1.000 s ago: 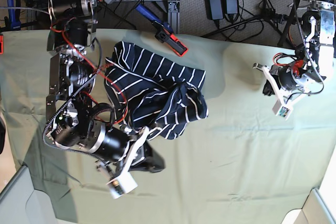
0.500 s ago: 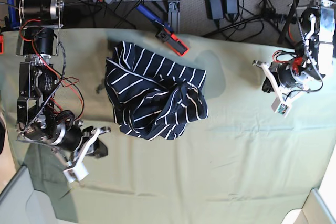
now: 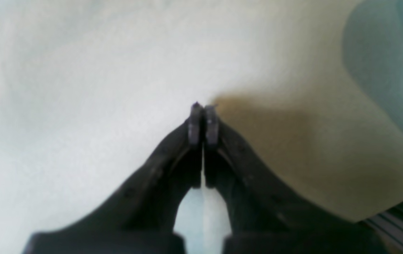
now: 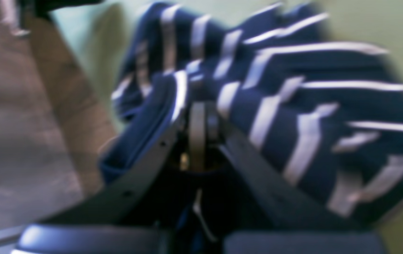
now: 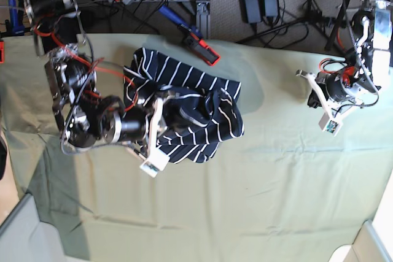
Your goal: Fold the T-shirt properly
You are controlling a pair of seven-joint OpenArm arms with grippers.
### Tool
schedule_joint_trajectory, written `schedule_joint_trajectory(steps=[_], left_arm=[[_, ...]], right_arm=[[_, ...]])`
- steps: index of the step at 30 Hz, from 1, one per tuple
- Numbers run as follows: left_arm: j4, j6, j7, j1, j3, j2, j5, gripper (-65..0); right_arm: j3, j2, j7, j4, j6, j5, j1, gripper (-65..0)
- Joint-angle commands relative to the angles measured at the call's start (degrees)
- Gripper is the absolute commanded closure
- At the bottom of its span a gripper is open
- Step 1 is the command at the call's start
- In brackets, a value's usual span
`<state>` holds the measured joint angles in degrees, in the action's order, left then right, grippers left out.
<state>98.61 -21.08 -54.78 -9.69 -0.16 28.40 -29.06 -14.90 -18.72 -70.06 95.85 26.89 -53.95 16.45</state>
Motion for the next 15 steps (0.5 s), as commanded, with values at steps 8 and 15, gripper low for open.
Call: schedule_joint_trajectory(steps=[8, 15], left_arm=[[0.8, 0.3, 2.3, 0.7, -0.4, 0.8, 3.0, 0.0], [0.8, 0.3, 3.5, 1.0, -0.4, 0.9, 3.8, 0.0]], right_arm=[[0.2, -0.3, 0.4, 11.3, 6.4, -4.0, -13.1, 0.0], [1.7, -0.2, 3.3, 16.7, 6.3, -1.5, -12.7, 0.0]])
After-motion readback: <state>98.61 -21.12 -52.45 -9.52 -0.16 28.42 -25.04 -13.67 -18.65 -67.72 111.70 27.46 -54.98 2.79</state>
